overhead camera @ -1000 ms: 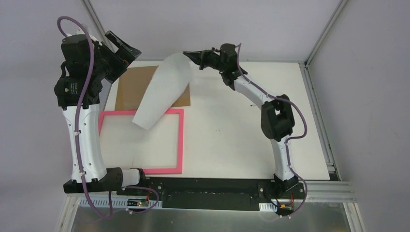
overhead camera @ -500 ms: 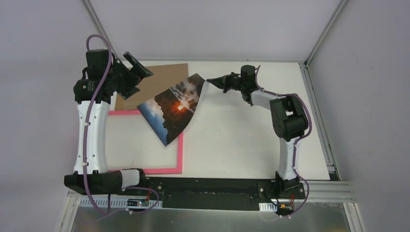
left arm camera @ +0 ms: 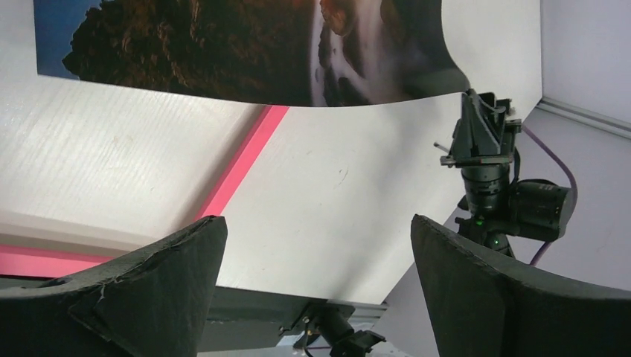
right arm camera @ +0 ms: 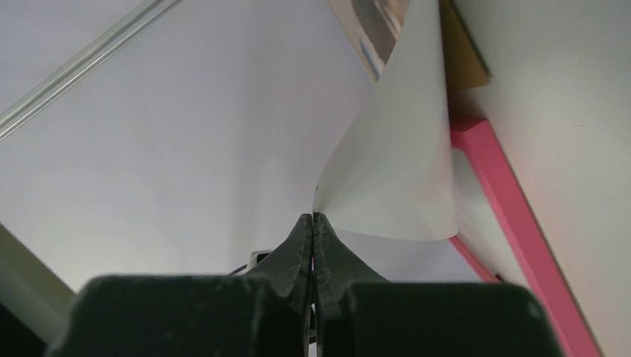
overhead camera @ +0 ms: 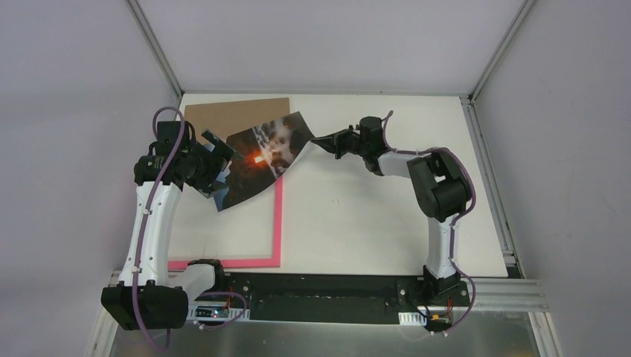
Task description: Take the photo out of the frame
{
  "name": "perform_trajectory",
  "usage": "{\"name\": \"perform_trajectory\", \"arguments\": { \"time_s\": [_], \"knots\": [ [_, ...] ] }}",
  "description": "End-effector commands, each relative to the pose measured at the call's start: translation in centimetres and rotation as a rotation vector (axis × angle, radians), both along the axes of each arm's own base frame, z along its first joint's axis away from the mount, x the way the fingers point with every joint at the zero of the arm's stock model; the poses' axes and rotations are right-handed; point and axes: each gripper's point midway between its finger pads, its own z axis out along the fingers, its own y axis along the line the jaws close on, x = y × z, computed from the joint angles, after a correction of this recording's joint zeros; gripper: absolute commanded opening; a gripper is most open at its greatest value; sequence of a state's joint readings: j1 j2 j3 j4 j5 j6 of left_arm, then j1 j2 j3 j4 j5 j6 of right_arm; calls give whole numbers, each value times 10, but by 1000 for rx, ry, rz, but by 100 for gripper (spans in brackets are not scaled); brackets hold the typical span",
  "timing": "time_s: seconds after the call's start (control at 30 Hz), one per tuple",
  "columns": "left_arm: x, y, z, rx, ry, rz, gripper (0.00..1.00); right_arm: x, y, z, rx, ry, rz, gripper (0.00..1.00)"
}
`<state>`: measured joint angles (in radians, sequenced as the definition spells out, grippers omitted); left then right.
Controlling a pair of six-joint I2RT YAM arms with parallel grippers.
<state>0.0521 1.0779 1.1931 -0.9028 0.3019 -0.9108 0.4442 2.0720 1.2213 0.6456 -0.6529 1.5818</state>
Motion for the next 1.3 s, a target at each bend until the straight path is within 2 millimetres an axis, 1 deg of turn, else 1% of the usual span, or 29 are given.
{"name": "perform_trajectory", "arguments": {
  "time_s": [0.0, 0.03, 0.1, 0.13, 0.2, 0.27, 0.3, 0.4, 0.53, 0.73, 0.8, 0.87, 0.97, 1.0, 1.03, 1.13, 1.2, 1.27],
  "knots": [
    [2, 6, 19, 29, -70, 32, 99, 3, 2, 31, -67, -181, -136, 0],
    [3, 6, 22, 37, -75, 27, 99, 2, 5, 27, -86, -178, -151, 0],
    [4, 8, 29, 49, -85, 18, 99, 2, 18, 24, -116, -185, -129, 0],
    [3, 8, 32, 53, -89, 15, 99, 4, 27, 23, -125, -186, -112, 0],
    [4, 8, 37, 63, -96, 6, 99, 9, 33, 16, -139, -178, -129, 0],
    [4, 9, 42, 71, -105, -3, 99, 17, 38, 12, -149, -180, -160, 0],
    [4, 9, 45, 74, -110, -7, 99, 23, 39, 8, -156, -176, -177, 0],
    [2, 9, 50, 87, -113, -25, 99, 37, 46, 8, -159, -186, -212, 0],
    [-2, 8, 54, 95, -108, -43, 98, 49, 68, 1, -152, -189, -191, 0],
    [-3, 9, 57, 113, -95, -62, 98, 50, 95, -13, -161, -185, -190, 0],
    [-3, 10, 59, 118, -93, -69, 98, 52, 103, -17, -170, -188, -188, 0],
    [-2, 9, 60, 119, -87, -76, 98, 55, 109, -25, -190, -190, -184, 0],
    [-2, 9, 60, 121, -79, -84, 98, 58, 121, -28, -192, -196, -134, 0],
    [-2, 9, 60, 122, -78, -86, 98, 58, 123, -31, -188, -200, -112, 0],
    [-2, 9, 60, 122, -77, -87, 98, 56, 127, -28, -178, -215, -88, 0],
    [-2, 10, 61, 129, -78, -92, 98, 41, 136, -29, -161, -250, 27, 0],
    [-2, 10, 60, 132, -76, -91, 98, 31, 134, -36, -162, -260, 91, 0],
    [-2, 11, 60, 134, -74, -90, 98, 27, 126, -42, -182, -276, 122, 0]
  ]
}}
